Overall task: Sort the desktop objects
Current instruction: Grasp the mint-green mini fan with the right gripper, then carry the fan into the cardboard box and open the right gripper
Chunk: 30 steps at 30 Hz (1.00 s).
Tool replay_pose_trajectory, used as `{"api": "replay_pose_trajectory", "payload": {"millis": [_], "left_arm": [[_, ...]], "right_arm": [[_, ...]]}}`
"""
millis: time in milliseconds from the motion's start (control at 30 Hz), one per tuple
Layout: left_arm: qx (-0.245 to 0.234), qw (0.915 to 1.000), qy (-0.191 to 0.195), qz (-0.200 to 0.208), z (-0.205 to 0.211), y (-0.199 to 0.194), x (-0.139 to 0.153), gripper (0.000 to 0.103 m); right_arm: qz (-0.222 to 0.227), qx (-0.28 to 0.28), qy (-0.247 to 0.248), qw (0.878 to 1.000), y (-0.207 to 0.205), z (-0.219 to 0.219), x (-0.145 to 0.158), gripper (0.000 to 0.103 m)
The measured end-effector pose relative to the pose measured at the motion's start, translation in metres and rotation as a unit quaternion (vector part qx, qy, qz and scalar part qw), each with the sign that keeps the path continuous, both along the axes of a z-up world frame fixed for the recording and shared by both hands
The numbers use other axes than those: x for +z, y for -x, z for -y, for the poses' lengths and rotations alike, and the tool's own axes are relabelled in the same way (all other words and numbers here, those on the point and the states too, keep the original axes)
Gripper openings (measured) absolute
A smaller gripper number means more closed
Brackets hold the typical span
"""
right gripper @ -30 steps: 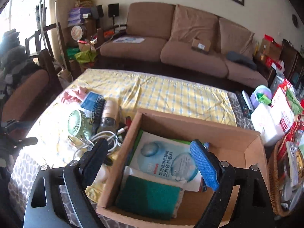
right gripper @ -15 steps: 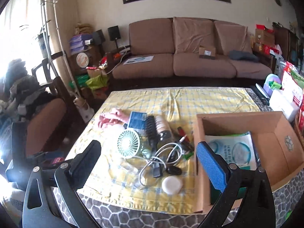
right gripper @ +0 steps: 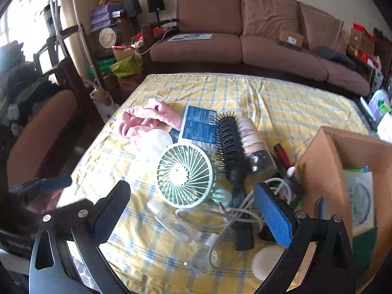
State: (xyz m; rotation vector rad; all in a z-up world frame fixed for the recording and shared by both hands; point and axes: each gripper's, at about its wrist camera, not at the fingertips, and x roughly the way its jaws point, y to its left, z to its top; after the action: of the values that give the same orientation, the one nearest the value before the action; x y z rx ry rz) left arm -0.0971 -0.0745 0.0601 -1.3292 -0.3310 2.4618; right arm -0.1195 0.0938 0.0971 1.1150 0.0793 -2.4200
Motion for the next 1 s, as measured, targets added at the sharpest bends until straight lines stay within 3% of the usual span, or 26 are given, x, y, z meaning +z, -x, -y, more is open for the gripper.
{"api": "replay_pose_trajectory", "payload": {"millis": [100, 167, 233, 300, 433, 567, 600, 800, 1000], "left_arm": [[-0.054, 0.9984, 0.011, 0.011, -0.023, 0.019, -0.013, 0.103], [-0.069, 0.9975, -0.004, 0.016, -0.032, 0.029, -0.019, 0.103], [-0.075, 0.997, -0.015, 0.01, -0.038, 0.039, -0.021, 0.102], [-0.08, 0.9967, -0.014, 0.005, -0.042, 0.05, -0.024, 0.098], [-0.096, 0.9948, -0.027, 0.02, -0.048, 0.066, -0.037, 0.079], [-0.112, 0.9928, -0.039, 0.015, -0.058, 0.064, -0.046, 0.073], [-0.116, 0.9919, -0.05, 0.018, -0.06, 0.064, -0.045, 0.069], [-0.107, 0.993, -0.049, 0.005, -0.057, 0.053, -0.028, 0.069], [-0.127, 0.9897, -0.024, -0.062, -0.077, 0.014, 0.042, 0.068]], "right_arm": [[0.069, -0.023, 0.098, 0.992, 0.021, -0.018, -0.009, 0.088], [0.096, -0.044, 0.128, 0.986, 0.031, -0.027, -0.016, 0.082], [0.106, -0.052, 0.13, 0.984, 0.037, -0.033, -0.021, 0.073], [0.113, -0.043, 0.131, 0.984, 0.041, -0.033, -0.027, 0.058], [0.129, -0.026, 0.119, 0.984, 0.047, -0.027, -0.04, 0.052], [0.143, -0.027, 0.156, 0.977, 0.054, -0.031, -0.047, 0.048], [0.146, -0.021, 0.16, 0.976, 0.055, -0.03, -0.046, 0.042], [0.134, -0.003, 0.158, 0.978, 0.045, -0.027, -0.03, 0.041], [0.096, 0.013, 0.241, 0.966, 0.025, -0.06, 0.03, 0.038]]}}
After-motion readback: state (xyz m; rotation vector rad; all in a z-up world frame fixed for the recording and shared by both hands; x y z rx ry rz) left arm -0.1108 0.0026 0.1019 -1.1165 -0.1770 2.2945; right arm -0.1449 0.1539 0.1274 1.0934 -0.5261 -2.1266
